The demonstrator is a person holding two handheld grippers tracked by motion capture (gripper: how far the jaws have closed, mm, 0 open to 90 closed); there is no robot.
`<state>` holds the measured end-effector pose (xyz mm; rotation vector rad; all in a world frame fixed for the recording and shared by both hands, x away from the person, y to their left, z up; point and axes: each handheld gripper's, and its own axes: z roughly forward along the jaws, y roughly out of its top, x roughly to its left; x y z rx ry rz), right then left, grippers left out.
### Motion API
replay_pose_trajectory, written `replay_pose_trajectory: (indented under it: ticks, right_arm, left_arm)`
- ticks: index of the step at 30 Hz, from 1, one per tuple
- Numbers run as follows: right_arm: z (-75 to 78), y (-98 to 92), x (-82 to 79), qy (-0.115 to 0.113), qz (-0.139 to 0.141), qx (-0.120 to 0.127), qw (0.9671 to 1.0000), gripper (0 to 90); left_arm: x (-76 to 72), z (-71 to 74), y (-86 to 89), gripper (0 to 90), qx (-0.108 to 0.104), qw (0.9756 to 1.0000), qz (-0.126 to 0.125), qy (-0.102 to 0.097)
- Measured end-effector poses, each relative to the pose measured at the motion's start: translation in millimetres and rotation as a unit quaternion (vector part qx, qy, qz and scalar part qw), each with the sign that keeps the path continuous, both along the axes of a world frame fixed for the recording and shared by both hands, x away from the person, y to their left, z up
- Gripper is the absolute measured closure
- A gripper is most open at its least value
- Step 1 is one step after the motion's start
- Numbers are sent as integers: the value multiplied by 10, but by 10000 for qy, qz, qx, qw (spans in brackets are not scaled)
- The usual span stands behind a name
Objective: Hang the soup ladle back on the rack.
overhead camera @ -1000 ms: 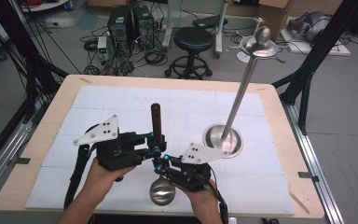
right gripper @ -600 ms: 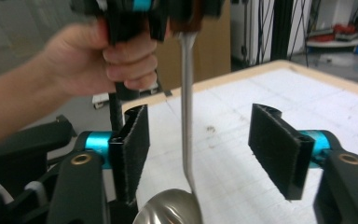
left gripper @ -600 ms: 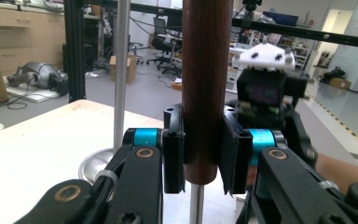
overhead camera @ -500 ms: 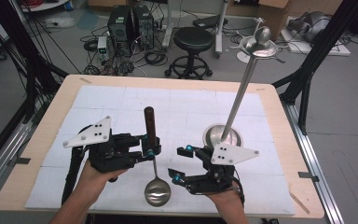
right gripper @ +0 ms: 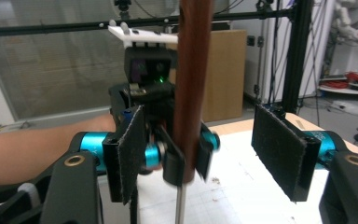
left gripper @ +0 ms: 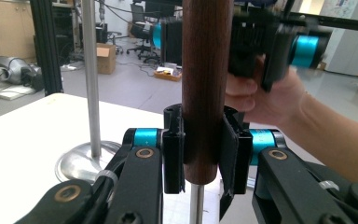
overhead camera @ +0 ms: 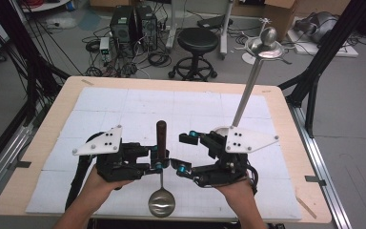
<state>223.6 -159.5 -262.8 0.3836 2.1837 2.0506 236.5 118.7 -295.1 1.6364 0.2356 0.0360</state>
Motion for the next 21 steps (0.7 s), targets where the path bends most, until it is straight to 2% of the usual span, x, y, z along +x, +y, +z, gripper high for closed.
replay_pose_trajectory:
  ticks: [5, 11, 17, 21]
  right_arm:
    - [97, 69, 25, -36, 133, -74, 9999, 340]
    - [125, 143, 88, 72, 224, -157, 9996, 339]
    - [120, 197, 106, 51, 393, -123, 9991, 463]
    - [117, 210, 112, 30, 466, -98, 9989, 593]
  left_arm:
    - [0, -3, -3, 734, 2, 10000, -19, -10]
    - [-8, -13, -29, 734, 62, 9999, -111, -36]
    - [-19, -25, -67, 734, 74, 9998, -164, -34]
    - [-21, -27, -79, 734, 60, 9998, -202, -45]
